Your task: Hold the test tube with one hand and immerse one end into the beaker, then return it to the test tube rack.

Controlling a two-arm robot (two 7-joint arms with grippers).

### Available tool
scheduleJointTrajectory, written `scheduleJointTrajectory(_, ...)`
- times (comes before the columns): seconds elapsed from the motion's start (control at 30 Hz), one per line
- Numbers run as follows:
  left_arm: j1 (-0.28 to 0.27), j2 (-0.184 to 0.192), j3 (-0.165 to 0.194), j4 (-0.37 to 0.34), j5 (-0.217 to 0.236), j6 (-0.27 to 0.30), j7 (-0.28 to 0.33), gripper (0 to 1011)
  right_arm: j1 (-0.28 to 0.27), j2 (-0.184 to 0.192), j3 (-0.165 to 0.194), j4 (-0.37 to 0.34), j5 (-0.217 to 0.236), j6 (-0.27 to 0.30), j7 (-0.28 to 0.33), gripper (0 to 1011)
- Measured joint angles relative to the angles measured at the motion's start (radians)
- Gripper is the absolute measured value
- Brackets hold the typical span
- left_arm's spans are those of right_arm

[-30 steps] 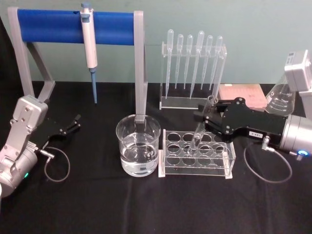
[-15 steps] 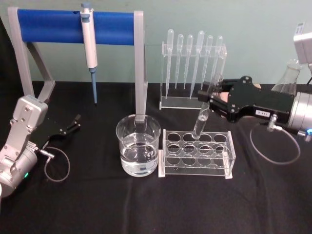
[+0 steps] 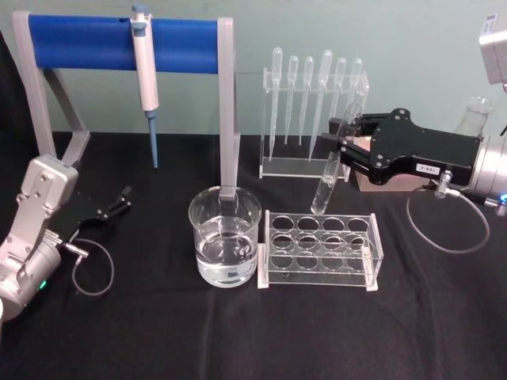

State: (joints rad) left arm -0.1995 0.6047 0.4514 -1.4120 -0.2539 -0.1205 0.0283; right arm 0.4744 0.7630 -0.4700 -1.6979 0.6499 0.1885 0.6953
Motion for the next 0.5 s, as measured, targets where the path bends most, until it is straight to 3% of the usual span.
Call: scheduleJointTrajectory(0.5, 0.000, 0.000, 0.000, 0.000, 0.000, 0.000, 0.000, 1000, -0.004, -0.001, 0.003, 0.000, -0.003, -0.001, 0.000, 225)
